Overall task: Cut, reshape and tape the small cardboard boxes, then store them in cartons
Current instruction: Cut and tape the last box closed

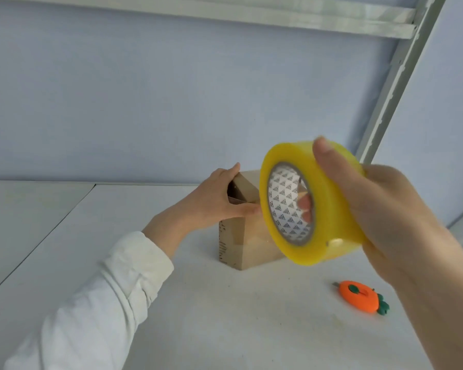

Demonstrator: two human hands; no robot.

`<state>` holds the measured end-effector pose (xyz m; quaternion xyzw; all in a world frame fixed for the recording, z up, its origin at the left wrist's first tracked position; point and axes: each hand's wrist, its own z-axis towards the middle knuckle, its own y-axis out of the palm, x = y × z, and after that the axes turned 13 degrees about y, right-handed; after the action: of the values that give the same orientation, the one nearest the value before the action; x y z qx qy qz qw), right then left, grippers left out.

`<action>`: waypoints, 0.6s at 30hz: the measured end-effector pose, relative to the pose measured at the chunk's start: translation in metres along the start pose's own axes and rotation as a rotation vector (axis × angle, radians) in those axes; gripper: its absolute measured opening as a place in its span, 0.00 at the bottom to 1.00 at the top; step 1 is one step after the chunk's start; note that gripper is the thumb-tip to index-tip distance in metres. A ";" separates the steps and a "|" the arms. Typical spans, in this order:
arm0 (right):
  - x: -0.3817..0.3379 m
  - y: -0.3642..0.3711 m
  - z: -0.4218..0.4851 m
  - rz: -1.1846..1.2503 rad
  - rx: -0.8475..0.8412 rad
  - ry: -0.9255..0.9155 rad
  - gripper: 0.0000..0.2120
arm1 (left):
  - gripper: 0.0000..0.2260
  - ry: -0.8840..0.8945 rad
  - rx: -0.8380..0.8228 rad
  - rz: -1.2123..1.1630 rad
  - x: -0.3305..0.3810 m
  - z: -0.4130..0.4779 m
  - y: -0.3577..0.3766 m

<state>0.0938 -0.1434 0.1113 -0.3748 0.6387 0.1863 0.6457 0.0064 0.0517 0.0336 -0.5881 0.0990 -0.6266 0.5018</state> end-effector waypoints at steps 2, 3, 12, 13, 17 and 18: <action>0.011 -0.007 -0.010 0.011 -0.030 0.021 0.21 | 0.45 0.012 -0.037 0.013 0.004 -0.001 0.000; 0.017 -0.010 -0.013 0.020 -0.053 0.035 0.22 | 0.47 0.007 -0.048 0.014 0.006 -0.002 -0.001; 0.056 0.007 -0.019 0.031 -0.094 0.090 0.30 | 0.48 0.018 -0.001 -0.015 0.007 -0.007 0.004; 0.056 0.009 -0.019 0.049 -0.102 0.093 0.28 | 0.47 0.022 0.019 -0.025 0.008 -0.008 0.006; 0.036 0.001 -0.014 0.050 -0.095 0.041 0.26 | 0.26 0.076 0.201 -0.161 0.010 -0.011 0.008; 0.025 -0.004 -0.012 0.076 -0.102 0.018 0.24 | 0.19 0.070 0.244 -0.238 0.012 -0.010 0.005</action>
<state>0.0914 -0.1606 0.0890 -0.3842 0.6479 0.2396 0.6126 0.0031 0.0355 0.0345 -0.5083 -0.0305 -0.7090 0.4879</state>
